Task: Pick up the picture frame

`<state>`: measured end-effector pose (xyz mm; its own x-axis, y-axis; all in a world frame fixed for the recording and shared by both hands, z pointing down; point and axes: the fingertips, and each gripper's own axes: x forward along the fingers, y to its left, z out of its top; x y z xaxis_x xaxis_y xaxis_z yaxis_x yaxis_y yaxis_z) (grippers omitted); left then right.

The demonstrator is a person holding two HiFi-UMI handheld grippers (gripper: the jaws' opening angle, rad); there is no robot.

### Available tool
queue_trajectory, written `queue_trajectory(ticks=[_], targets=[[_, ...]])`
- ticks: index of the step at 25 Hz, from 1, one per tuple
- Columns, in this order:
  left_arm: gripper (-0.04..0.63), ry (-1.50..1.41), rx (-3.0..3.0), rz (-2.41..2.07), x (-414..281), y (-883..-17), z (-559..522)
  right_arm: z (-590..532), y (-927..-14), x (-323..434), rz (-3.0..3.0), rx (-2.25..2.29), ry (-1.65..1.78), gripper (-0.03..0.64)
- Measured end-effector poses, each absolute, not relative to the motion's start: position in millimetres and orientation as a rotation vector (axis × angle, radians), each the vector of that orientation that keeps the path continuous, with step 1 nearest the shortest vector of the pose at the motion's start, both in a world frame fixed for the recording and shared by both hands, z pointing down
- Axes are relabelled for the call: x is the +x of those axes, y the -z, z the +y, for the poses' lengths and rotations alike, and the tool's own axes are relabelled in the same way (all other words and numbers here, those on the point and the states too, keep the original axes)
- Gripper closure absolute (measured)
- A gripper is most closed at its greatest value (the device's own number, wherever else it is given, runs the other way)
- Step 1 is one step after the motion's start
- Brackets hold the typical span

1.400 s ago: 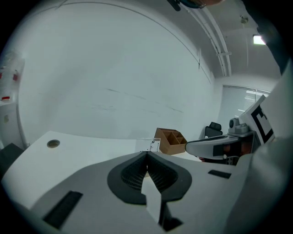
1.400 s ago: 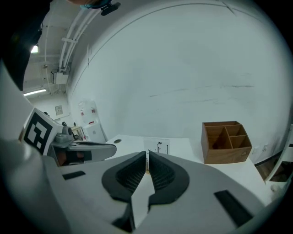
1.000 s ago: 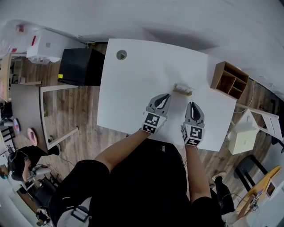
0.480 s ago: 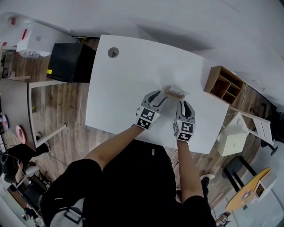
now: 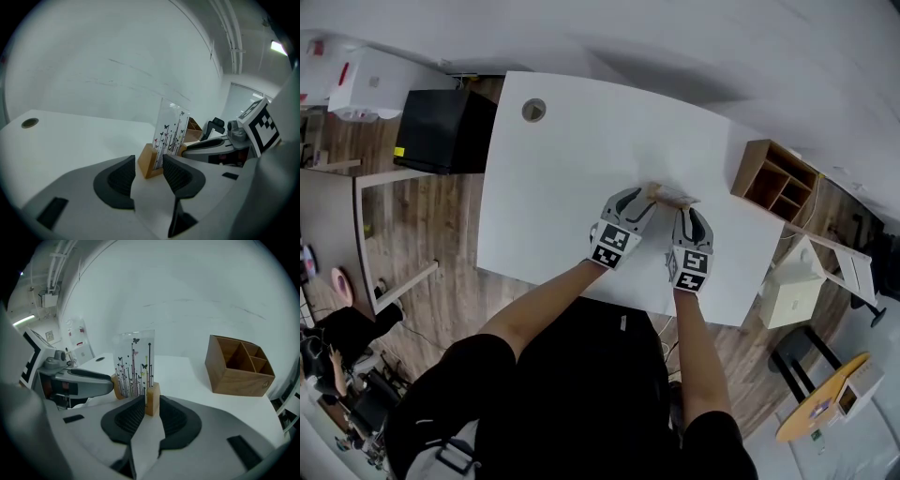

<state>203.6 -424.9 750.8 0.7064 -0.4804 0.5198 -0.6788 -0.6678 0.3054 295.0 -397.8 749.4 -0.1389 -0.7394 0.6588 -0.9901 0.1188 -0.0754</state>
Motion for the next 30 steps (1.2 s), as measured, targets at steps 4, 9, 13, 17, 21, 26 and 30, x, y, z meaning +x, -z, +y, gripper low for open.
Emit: queue_trajectory(ticks=[4, 9, 13, 17, 21, 26, 30], targets=[[0.423, -0.536, 2.424, -0.886, 209, -753, -431, -404, -754, 294, -1.95, 1.67, -0.72, 0.531], [0.423, -0.552, 2.424, -0.884, 216, -757, -434, -406, -760, 294, -1.939, 1.668, -0.738, 0.532], [0.468, -0.563, 2.411, -0.866, 220, -760, -435, -406, -763, 295, -1.95, 1.675, -0.758, 0.534], [0.48, -0.577, 2.414, -0.878, 219, -757, -435, -405, -760, 294, -1.953, 1.657, -0.75, 0.54], [0.486, -0.573, 2.426, -0.894, 216, -748, -431, -400, -751, 292, -1.957, 1.662, -0.732, 0.541], [0.486, -0.552, 2.449, -0.927, 209, -727, -422, -391, -731, 285, -1.979, 1.679, -0.699, 0.541], [0.486, -0.526, 2.446, -0.966, 198, -708, -413, -386, -713, 275, -2.012, 1.695, -0.665, 0.542]])
